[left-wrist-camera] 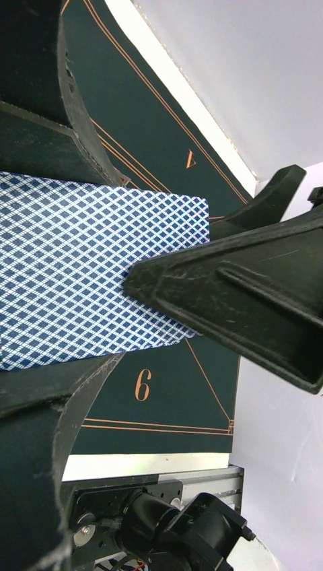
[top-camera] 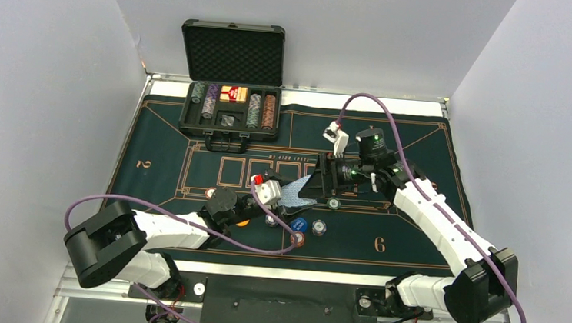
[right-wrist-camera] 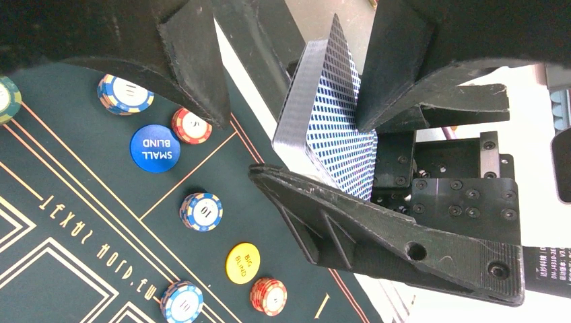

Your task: Distribute texas hold em gaming equipment

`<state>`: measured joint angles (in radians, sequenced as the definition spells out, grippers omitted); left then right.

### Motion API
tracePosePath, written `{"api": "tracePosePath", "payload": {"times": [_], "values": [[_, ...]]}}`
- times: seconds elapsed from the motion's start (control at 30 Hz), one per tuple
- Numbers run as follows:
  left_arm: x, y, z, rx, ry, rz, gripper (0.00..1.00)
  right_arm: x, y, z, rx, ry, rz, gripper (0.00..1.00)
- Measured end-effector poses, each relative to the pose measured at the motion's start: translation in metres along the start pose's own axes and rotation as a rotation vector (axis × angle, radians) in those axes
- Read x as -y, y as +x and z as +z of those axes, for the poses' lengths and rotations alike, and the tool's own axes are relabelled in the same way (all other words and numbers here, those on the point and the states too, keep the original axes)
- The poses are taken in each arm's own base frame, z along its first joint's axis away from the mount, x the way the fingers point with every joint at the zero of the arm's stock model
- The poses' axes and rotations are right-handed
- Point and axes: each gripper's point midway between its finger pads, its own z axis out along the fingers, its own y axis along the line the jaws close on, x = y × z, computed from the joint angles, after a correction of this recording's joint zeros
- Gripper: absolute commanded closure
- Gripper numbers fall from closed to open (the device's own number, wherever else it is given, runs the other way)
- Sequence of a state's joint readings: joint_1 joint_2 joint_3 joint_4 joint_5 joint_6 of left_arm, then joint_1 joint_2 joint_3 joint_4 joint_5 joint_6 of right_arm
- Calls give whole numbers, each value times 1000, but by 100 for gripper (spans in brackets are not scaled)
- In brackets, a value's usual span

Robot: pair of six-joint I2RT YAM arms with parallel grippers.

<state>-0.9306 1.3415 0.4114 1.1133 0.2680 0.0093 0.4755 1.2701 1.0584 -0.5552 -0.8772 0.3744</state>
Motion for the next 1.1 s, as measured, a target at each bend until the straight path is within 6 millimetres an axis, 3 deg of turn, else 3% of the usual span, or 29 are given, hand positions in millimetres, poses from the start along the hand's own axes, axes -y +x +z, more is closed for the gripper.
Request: {"api": "tracePosePath", "payload": {"times": [0.13, 0.5, 0.77, 1.1], "values": [[0, 1, -3, -4, -5, 5, 100, 3, -5, -6, 24, 9, 3, 43], [-4, 0, -4, -2, -19, 14, 100, -10, -7, -14, 48, -25, -12, 70], [-11, 1, -6, -4, -39, 17, 100, -16, -12, -18, 68, -55, -6, 98], [-18, 16, -15, -41, -64, 9, 100, -28, -18, -29, 107, -113, -6, 100]]}}
